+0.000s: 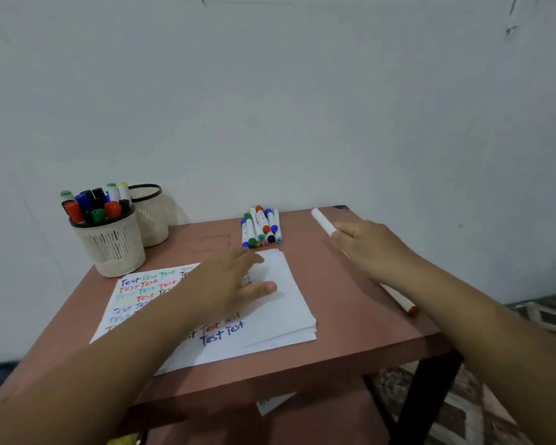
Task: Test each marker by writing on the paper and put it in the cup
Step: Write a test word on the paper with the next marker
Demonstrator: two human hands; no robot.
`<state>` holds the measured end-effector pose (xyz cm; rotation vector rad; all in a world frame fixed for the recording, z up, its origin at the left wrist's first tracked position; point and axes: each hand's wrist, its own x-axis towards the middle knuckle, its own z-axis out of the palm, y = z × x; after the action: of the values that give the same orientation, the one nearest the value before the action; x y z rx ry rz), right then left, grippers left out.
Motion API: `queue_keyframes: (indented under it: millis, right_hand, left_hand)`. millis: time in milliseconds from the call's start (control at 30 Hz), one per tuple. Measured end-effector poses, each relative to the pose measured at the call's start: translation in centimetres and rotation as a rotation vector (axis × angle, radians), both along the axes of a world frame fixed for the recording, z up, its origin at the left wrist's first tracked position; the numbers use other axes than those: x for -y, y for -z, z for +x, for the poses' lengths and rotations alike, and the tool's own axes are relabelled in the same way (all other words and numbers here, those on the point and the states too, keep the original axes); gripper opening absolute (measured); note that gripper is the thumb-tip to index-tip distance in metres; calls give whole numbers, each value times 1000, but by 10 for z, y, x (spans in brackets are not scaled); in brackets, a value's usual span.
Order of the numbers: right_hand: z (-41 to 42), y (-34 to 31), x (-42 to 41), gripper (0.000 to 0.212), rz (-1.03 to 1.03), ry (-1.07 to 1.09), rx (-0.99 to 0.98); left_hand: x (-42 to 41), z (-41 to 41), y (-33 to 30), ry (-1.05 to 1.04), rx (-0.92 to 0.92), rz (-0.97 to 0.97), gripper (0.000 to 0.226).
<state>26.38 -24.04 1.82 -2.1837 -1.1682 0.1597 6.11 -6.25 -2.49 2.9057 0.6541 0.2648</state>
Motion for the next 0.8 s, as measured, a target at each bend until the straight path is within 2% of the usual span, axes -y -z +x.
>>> queue_keyframes:
  millis: [100, 267, 400, 567, 700, 800]
  right_hand:
    - [28, 3, 21, 36, -68, 83, 95]
    - [58, 19, 45, 35, -183, 277, 156]
    - [66, 32, 53, 38, -216, 265, 133]
    - [68, 44, 50, 28, -215, 275, 89]
    - [69, 52, 44, 32, -146, 304, -14]
    - [67, 55, 40, 30, -129, 290, -12]
  left_hand:
    - [26, 35, 0, 112, 41, -9, 65]
    - [60, 86, 3, 216, 45, -56, 68]
    - [83, 110, 5, 280, 45, -48, 72]
    - [92, 123, 15, 278, 51, -38, 75]
    - [96, 128, 19, 232, 91, 5, 62]
    - [100, 130, 20, 198, 109, 60, 60]
